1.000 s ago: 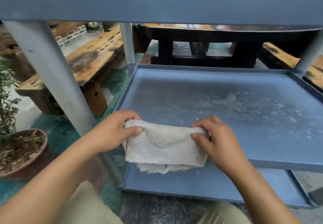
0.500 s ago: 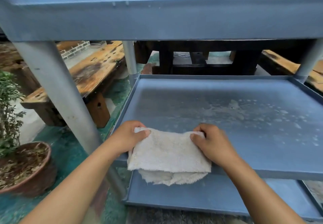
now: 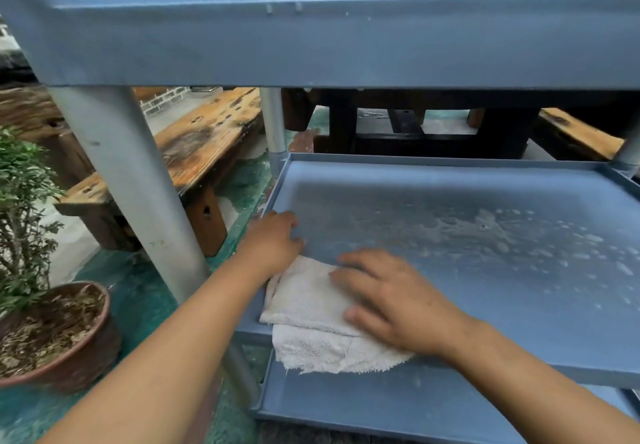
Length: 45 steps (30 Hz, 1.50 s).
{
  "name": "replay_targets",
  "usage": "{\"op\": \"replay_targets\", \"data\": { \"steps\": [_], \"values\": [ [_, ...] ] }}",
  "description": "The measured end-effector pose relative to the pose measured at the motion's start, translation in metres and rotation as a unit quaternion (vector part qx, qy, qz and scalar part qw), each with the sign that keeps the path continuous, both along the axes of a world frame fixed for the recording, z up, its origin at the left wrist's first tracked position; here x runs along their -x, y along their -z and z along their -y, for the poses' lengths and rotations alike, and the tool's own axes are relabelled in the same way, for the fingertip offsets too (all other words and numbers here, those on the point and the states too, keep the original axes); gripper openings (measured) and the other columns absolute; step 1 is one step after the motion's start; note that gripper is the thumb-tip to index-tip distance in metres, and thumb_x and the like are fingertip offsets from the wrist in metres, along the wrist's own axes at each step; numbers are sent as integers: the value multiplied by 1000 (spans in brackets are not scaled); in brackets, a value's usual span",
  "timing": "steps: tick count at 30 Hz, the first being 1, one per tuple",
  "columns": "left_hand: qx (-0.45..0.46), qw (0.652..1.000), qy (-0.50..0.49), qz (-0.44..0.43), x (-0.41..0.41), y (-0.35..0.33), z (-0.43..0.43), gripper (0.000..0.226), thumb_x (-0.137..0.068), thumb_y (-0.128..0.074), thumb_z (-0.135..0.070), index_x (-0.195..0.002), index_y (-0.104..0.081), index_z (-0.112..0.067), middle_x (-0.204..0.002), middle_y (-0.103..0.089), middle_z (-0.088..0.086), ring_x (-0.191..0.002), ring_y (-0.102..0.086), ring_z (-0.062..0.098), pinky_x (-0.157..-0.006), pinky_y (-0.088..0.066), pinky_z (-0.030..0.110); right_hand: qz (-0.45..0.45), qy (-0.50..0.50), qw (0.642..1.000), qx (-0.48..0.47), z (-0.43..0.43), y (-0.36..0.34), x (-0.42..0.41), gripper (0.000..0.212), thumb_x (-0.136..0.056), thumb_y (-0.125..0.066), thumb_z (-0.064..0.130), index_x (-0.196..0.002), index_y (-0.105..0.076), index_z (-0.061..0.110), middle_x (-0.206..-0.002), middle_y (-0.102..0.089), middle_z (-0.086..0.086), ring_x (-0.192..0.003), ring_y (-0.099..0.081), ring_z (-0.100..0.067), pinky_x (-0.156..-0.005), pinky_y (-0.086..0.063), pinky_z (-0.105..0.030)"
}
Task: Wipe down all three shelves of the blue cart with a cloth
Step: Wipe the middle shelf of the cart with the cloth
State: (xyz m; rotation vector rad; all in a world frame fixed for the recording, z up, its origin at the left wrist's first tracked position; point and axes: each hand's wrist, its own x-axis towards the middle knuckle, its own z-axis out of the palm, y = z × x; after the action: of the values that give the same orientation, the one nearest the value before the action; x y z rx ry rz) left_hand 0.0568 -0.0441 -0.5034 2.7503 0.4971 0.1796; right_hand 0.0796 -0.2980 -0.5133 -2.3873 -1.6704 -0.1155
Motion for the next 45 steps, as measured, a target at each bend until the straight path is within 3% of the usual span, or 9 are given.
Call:
{"op": "replay_targets", "data": {
  "steps": [3,6,11,16,19,26,30,40,45],
  "values": [
    [2,1000,16,-1,-22,-5,-3,37,-93,-55,-32,-129,-55,-20,-130,-54,8,-122,-52,29,-105,-40,41,24,-105,988,109,-14,9,4,62,-101,-30,64,-157,-14,44,-169,0,12,-155,8,-18,-122,-1,-42],
    [19,1000,19,15,-36,10,-5,33,-96,-51,-26,-124,-60,-11,-126,-55,13,-118,-53,29,-102,-40,33,-34,-132,979,151,-23,10,-3,66,-99,-33,65,-157,-9,47,-167,8,17,-151,23,-10,-123,11,-44],
    [130,983,-49,118,-41,29,-11,39,-101,-42,-32,-92,-68,-5,-101,-67,16,-94,-61,30,-82,-46,37,-86,-155,973,149,-26,14,-20,63,-99,-33,66,-156,-10,50,-166,7,21,-150,23,-3,-124,9,-46],
    [220,951,-103,194,-39,37,-10,49,-101,-42,-44,-92,-67,-3,-96,-66,22,-90,-61,32,-80,-45,43,-51,-160,978,122,-35,24,-40,64,-99,-33,66,-156,-8,50,-166,11,22,-151,21,-5,-123,10,-44],
    [248,940,-91,214,-39,34,-12,55,-97,-38,-48,-95,-70,-4,-99,-68,19,-82,-54,16,-74,-36,33,-32,-140,981,132,-49,27,-64,67,-98,-36,66,-157,-10,48,-166,12,20,-151,21,-7,-122,14,-43],
    [155,970,-22,187,-36,39,-15,24,-98,-51,-30,-111,-69,-21,-112,-68,-1,-100,-61,17,-82,-42,27,21,-36,990,136,-90,32,-159,78,-93,-19,77,-158,0,40,-168,10,7,-155,7,-19,-122,-3,-53],
    [77,986,30,147,-39,49,-20,39,-94,-56,-29,-132,-57,-21,-133,-58,-1,-118,-56,19,-91,-35,19,21,50,992,110,-106,35,-222,91,-82,-10,84,-159,-6,36,-169,-3,2,-155,-5,-21,-121,-17,-56],
    [-108,992,66,20,-39,55,-9,62,-94,-30,-66,-146,-37,-33,-153,-33,-1,-142,-27,22,-116,-21,43,36,199,974,106,-130,41,-315,73,-92,-27,74,-154,-25,36,-168,-14,-5,-150,-22,-32,-113,-29,-63],
    [-128,990,53,-2,-42,57,-9,52,-101,-18,-51,-151,-24,-36,-159,-23,-2,-147,-17,19,-118,-16,47,71,182,971,135,-128,44,-296,68,-94,-17,70,-155,-16,42,-166,-17,-7,-150,-21,-34,-113,-25,-57]
  ]
}}
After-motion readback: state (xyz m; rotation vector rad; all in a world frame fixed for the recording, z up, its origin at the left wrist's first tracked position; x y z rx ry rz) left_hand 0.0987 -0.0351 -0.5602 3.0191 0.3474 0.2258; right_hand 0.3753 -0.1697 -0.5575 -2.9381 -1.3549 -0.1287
